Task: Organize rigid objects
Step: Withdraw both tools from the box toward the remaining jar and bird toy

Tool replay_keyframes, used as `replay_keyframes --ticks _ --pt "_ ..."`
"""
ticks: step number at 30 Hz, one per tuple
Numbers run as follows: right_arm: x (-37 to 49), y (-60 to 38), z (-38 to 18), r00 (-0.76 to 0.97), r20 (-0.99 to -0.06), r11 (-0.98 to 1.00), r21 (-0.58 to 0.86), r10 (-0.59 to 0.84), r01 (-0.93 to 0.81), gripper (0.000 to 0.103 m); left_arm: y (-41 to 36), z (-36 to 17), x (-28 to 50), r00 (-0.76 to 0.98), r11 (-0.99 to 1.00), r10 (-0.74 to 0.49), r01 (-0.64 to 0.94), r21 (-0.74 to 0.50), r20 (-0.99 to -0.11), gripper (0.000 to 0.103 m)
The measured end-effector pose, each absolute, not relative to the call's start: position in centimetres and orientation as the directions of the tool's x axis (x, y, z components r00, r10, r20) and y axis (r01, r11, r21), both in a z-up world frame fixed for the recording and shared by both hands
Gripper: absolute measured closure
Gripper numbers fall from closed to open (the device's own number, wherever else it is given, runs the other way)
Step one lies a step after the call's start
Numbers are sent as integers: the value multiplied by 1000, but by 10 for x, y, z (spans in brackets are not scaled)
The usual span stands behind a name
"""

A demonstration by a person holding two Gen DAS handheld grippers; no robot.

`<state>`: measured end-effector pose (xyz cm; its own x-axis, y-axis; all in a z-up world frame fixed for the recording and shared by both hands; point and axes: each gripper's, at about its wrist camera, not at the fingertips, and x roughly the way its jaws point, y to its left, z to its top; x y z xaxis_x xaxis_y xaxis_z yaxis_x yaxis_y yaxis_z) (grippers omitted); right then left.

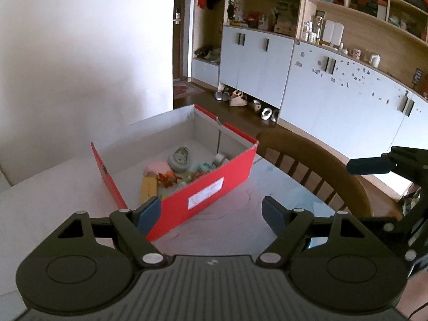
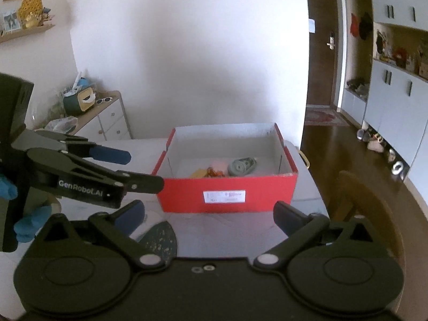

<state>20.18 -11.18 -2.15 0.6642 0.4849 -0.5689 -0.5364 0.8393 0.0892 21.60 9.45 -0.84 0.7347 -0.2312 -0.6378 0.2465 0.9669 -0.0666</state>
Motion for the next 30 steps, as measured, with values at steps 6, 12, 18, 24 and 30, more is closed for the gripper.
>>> replay_keyframes --ticks 6,12,18,24,30 --pt "193 -132 -38 672 -593 871 109 443 -478 0 81 -29 205 712 957 -263 279 -82 -651 21" --pt "195 -147 -61 667 -632 901 121 394 -417 0 65 -51 200 677 942 -302 319 -102 -672 21" --pt "200 -158 -84 648 -666 913 131 370 -386 1 47 -78 199 646 932 -313 351 -94 -696 21" --pt "211 -166 -104 626 -697 921 130 349 -368 2 35 -103 206 613 926 -327 361 -114 -719 21" --pt "227 -173 -125 596 -731 928 142 333 -344 7 24 -125 215 580 914 -346 385 -127 -737 21"
